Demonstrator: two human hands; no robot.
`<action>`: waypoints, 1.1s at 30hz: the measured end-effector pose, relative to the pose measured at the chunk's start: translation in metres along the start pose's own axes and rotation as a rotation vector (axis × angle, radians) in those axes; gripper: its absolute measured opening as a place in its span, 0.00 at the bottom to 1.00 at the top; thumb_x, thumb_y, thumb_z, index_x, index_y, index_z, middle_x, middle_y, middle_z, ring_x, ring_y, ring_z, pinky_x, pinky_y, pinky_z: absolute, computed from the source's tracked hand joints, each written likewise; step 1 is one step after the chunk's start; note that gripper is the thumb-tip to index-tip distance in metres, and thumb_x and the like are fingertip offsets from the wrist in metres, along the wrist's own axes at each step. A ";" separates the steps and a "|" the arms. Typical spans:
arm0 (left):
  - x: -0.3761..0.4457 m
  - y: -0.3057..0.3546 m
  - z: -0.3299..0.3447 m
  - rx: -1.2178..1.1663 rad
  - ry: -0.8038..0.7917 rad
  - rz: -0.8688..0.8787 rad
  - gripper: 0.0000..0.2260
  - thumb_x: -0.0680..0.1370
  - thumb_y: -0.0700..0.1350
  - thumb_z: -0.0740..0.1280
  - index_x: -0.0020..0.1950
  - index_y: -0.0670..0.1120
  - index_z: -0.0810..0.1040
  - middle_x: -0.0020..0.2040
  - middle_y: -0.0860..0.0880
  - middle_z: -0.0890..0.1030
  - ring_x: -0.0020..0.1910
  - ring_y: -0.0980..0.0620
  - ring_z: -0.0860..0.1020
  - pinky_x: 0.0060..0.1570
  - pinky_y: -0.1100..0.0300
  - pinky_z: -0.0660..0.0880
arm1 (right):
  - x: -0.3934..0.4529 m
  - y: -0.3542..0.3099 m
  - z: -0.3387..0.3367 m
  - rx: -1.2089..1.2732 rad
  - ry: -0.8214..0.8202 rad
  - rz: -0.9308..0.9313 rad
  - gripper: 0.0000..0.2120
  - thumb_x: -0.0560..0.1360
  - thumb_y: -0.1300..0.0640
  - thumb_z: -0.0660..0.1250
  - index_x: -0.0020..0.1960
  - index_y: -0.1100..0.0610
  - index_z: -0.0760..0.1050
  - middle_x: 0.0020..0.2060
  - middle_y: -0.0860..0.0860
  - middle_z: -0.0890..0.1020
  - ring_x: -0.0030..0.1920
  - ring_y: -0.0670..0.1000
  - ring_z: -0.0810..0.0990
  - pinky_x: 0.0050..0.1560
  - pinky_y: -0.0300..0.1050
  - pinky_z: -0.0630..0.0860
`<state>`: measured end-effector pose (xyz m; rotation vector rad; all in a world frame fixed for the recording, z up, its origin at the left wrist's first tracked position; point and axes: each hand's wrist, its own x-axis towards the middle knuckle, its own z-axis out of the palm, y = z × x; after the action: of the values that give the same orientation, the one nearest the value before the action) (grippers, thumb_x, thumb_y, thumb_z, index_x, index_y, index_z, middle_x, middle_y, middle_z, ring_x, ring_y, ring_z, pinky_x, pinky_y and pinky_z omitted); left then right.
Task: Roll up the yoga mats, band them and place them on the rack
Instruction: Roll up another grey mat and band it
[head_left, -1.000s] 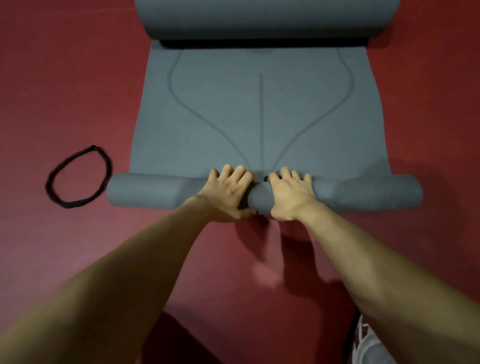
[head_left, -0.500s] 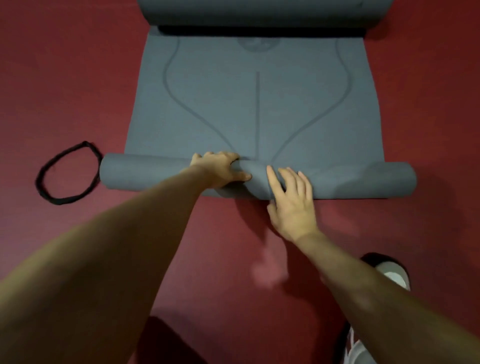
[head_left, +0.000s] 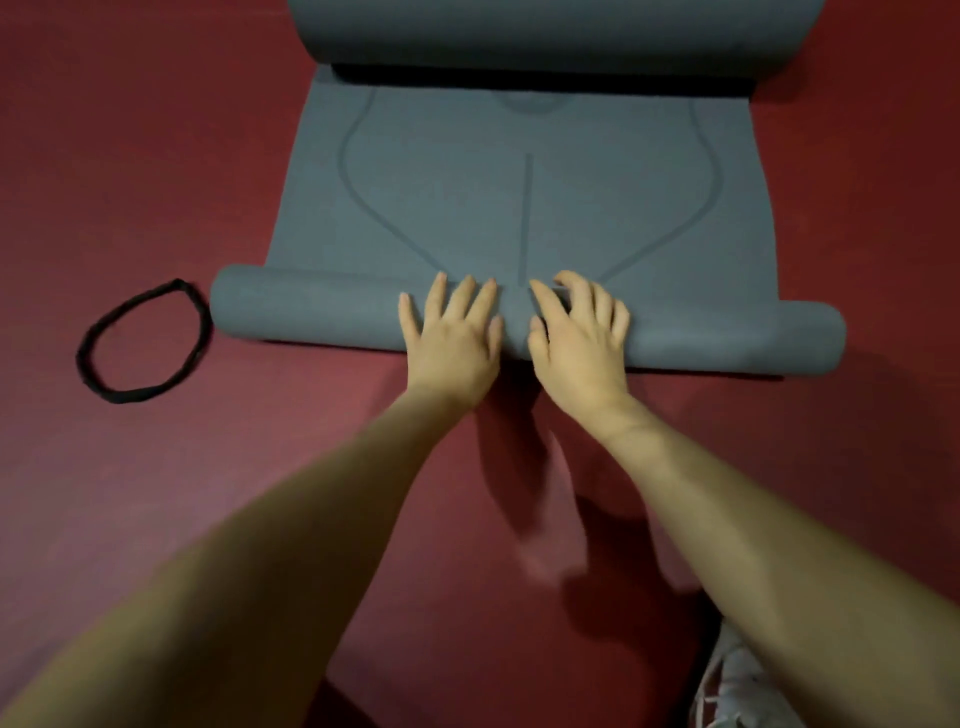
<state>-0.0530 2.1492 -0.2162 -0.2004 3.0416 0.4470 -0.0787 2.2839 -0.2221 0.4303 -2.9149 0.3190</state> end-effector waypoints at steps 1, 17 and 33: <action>0.014 0.001 -0.006 -0.009 -0.009 -0.011 0.20 0.83 0.51 0.53 0.75 0.52 0.62 0.74 0.51 0.65 0.76 0.47 0.53 0.71 0.40 0.42 | -0.006 -0.001 0.001 0.019 0.064 -0.010 0.20 0.72 0.51 0.57 0.62 0.54 0.75 0.59 0.55 0.76 0.59 0.58 0.72 0.59 0.52 0.60; 0.078 0.006 -0.036 0.377 -0.280 0.030 0.44 0.72 0.48 0.69 0.78 0.46 0.44 0.79 0.47 0.49 0.77 0.43 0.47 0.74 0.44 0.45 | 0.079 0.022 -0.015 -0.254 -0.450 -0.175 0.52 0.65 0.49 0.74 0.77 0.56 0.45 0.73 0.53 0.58 0.76 0.56 0.53 0.75 0.53 0.49; 0.093 -0.005 -0.044 0.490 -0.207 0.329 0.27 0.66 0.54 0.73 0.60 0.47 0.70 0.57 0.48 0.76 0.57 0.45 0.72 0.54 0.55 0.65 | 0.085 0.022 -0.026 -0.368 -0.439 -0.371 0.26 0.67 0.57 0.70 0.61 0.60 0.65 0.56 0.56 0.76 0.53 0.58 0.78 0.49 0.49 0.72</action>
<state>-0.1466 2.1207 -0.1827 0.3507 2.8650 -0.2572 -0.1619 2.2879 -0.1837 1.0659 -3.1019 -0.4081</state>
